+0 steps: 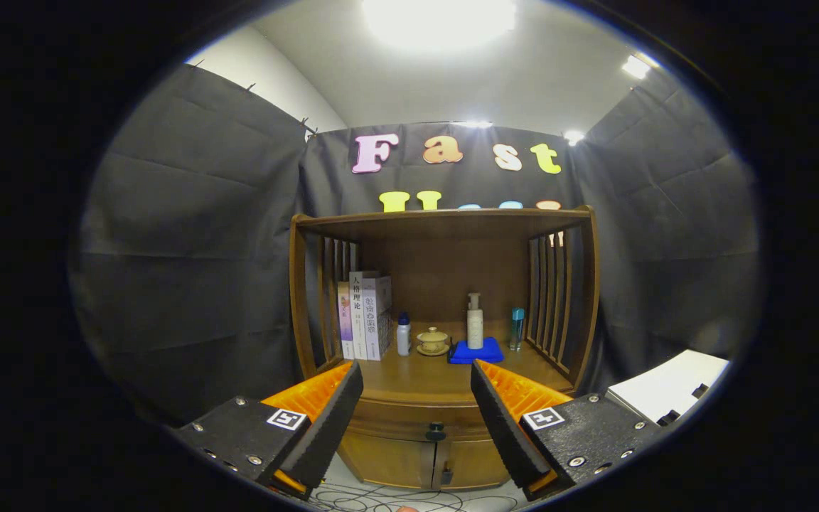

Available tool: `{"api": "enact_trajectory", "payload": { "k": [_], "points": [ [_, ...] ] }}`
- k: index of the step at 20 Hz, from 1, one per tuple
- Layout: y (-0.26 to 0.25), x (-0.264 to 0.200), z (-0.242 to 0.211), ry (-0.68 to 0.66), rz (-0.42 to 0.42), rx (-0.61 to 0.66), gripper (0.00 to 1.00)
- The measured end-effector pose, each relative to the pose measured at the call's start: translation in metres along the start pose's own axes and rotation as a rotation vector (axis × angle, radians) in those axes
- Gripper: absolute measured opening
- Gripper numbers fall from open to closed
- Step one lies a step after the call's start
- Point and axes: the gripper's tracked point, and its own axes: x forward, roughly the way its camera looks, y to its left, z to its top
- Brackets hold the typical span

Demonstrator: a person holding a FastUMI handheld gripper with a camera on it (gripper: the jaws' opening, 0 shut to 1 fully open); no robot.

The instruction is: Pull open the drawer, take out the items inside it, and place them on the countertop above the cabinet.

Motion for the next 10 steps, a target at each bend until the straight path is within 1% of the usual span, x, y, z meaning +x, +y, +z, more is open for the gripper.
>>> {"api": "enact_trajectory", "payload": {
  "k": [3, 6, 8, 10],
  "points": [
    [-0.005, 0.006, -0.001, -0.004, 0.004, 0.046, 0.95],
    [-0.023, 0.014, -0.005, -0.016, -0.030, 0.056, 0.95],
    [-0.033, 0.021, -0.015, -0.010, -0.039, 0.074, 0.95],
    [-0.037, 0.029, -0.026, -0.006, -0.028, 0.102, 0.95]
  ]
}}
